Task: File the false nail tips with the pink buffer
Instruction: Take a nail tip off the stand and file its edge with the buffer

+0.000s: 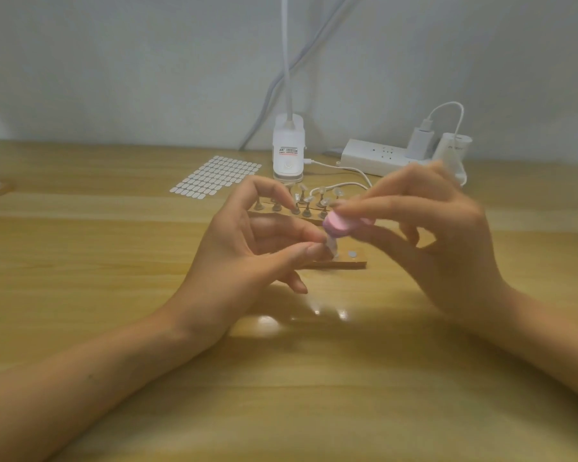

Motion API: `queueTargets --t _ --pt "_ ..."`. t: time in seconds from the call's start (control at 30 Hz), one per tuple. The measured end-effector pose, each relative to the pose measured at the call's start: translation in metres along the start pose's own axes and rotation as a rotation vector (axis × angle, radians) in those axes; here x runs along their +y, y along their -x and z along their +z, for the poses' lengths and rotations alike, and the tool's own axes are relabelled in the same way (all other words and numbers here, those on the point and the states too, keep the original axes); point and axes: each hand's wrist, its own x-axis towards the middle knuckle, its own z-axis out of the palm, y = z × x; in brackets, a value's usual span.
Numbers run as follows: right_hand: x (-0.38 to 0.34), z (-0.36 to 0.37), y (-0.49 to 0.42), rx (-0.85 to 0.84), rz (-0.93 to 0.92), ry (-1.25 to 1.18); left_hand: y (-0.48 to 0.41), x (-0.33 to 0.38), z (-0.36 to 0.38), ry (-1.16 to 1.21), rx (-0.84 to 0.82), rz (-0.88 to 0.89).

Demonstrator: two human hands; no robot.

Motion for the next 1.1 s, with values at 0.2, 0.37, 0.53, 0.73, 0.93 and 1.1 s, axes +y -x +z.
queueTargets --t 0.2,0.37,0.53,0.73,0.93,1.1 --pt "-0.0032 -0.0007 0.0000 -0.003 -0.020 0.004 0.0005 -0.0013 0.0021 0.030 -0.039 -0.022" --pt "-0.0032 -0.0013 0.0000 -0.006 -0.020 0.012 0.0008 -0.0015 0.0017 0.058 -0.035 -0.034" --pt "-0.0042 0.0005 0.0011 -0.031 -0.074 0.006 0.0002 -0.0025 0.0015 0.075 -0.009 -0.058" --pt "-0.0037 0.0008 0.0013 -0.027 -0.094 0.006 -0.0001 -0.0019 0.0023 0.095 -0.002 -0.065" --pt "-0.0029 0.0012 0.0023 -0.029 -0.117 0.004 0.0003 -0.0026 0.0020 0.110 -0.011 -0.073" --pt "0.0012 -0.0013 0.0013 0.030 -0.029 -0.027 0.0000 -0.0036 -0.0017 0.129 -0.012 -0.077"
